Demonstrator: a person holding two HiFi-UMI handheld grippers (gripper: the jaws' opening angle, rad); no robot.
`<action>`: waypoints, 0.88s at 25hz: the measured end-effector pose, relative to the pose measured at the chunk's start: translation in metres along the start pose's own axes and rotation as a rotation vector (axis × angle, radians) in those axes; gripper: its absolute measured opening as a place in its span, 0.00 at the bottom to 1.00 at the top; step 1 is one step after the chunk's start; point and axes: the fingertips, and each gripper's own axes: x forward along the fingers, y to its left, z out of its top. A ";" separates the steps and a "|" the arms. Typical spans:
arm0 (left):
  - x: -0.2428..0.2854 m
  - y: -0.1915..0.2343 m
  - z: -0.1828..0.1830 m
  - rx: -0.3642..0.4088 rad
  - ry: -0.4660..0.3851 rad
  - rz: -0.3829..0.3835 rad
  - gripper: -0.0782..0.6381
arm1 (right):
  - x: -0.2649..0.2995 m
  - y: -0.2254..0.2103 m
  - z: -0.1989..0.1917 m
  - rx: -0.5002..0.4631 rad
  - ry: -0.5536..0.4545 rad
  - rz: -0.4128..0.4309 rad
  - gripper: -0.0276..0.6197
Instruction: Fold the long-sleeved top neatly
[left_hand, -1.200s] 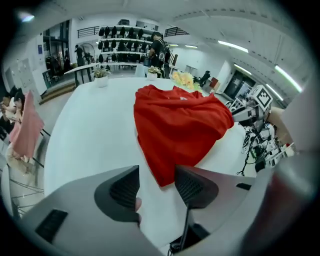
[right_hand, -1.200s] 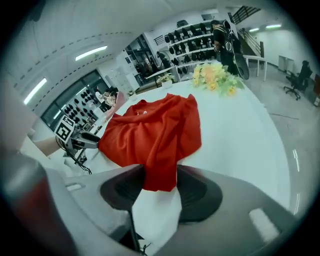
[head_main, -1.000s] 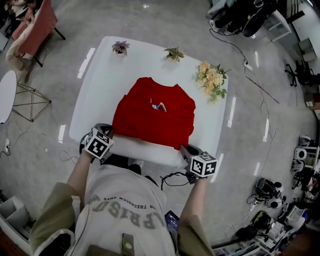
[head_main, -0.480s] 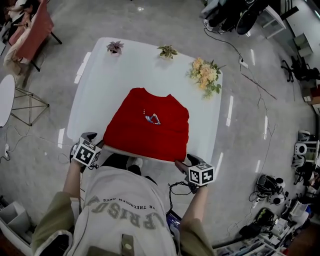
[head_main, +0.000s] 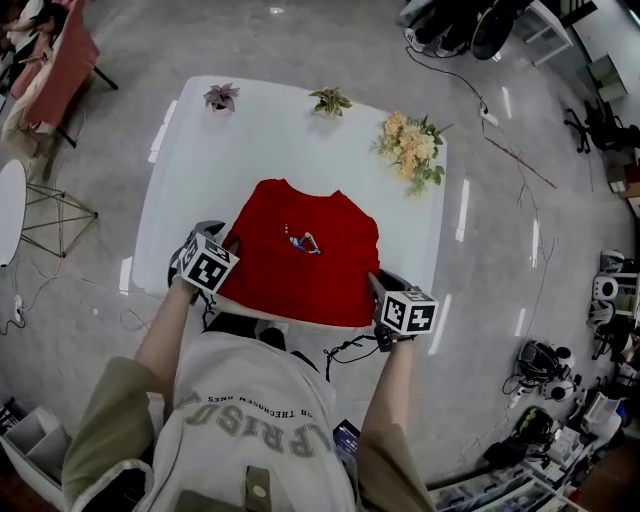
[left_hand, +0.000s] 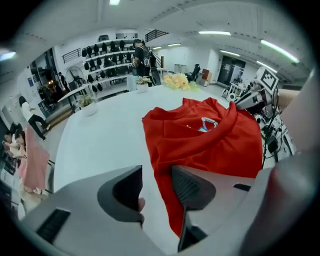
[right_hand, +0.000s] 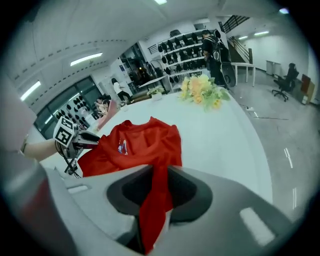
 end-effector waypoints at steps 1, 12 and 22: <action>0.002 0.003 0.001 -0.005 -0.003 0.006 0.36 | -0.002 -0.002 0.006 -0.005 -0.012 -0.024 0.18; -0.025 0.025 -0.003 -0.038 -0.058 0.009 0.46 | -0.016 -0.017 0.001 -0.094 -0.043 -0.135 0.36; -0.071 -0.068 -0.086 0.441 0.083 -0.041 0.47 | -0.061 0.065 -0.105 -0.705 0.134 -0.008 0.58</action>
